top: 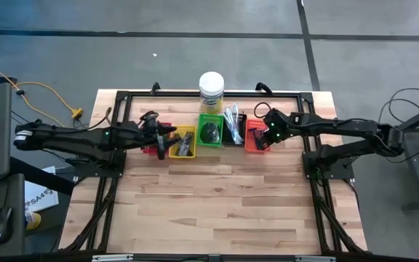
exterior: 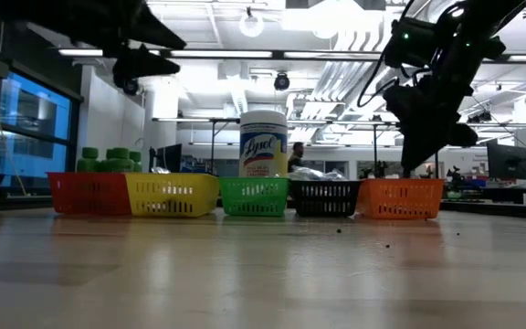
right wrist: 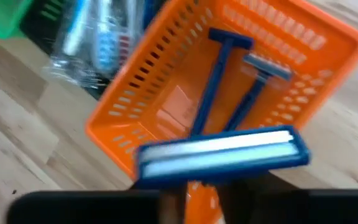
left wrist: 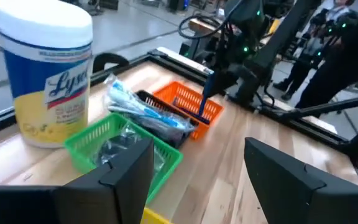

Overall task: Pick & Place Travel size toiletries
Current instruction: Put the blue razor into the orange bin, then return to Home Position

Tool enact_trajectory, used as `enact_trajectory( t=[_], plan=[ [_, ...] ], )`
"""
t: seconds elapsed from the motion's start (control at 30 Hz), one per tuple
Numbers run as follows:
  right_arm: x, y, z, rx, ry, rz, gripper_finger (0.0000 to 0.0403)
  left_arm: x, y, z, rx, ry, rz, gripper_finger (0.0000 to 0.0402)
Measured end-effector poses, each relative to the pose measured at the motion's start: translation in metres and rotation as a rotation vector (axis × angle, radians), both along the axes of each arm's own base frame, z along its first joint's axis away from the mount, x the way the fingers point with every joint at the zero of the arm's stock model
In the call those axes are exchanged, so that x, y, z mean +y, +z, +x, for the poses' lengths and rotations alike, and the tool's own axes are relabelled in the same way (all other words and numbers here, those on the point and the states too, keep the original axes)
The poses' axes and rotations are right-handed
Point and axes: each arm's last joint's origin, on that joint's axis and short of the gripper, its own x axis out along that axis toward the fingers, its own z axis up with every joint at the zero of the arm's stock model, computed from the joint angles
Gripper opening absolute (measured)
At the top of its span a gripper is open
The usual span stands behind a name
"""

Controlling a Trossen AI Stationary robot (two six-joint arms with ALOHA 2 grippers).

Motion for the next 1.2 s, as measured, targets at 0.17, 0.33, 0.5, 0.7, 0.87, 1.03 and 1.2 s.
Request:
enact_trajectory(
  t=[0.17, 0.33, 0.5, 0.7, 0.87, 1.03, 1.2],
  plan=[
    [0.001, -0.001, -0.002, 0.019, -0.035, 0.022, 0.0131, 0.0, -0.003, -0.022, -0.062, -0.003, 0.018, 0.0241],
    [0.001, -0.001, -0.001, -0.008, -0.072, 0.076, 0.0195, -0.001, -0.006, -0.042, -0.121, -0.006, 0.05, 0.0241],
    [0.003, 0.003, -0.003, -0.044, -0.11, 0.114, 0.0214, -0.001, -0.012, -0.063, -0.143, -0.005, 0.056, 0.0241],
    [0.008, 0.023, -0.013, -0.162, -0.14, 0.106, 0.0212, -0.002, -0.021, -0.085, -0.18, -0.005, 0.06, 0.0241],
    [0.027, 0.05, -0.025, -0.335, -0.072, 0.03, 0.0212, -0.002, -0.031, -0.098, -0.214, -0.004, 0.073, 0.0241],
    [0.048, 0.079, -0.031, -0.582, -0.017, -0.113, 0.0212, -0.002, -0.041, -0.101, -0.202, -0.018, 0.074, 0.0241],
    [0.069, 0.096, -0.025, -0.797, 0.155, -0.191, 0.0212, -0.006, -0.041, -0.1, -0.2, -0.159, 0.094, 0.0241]
  ],
)
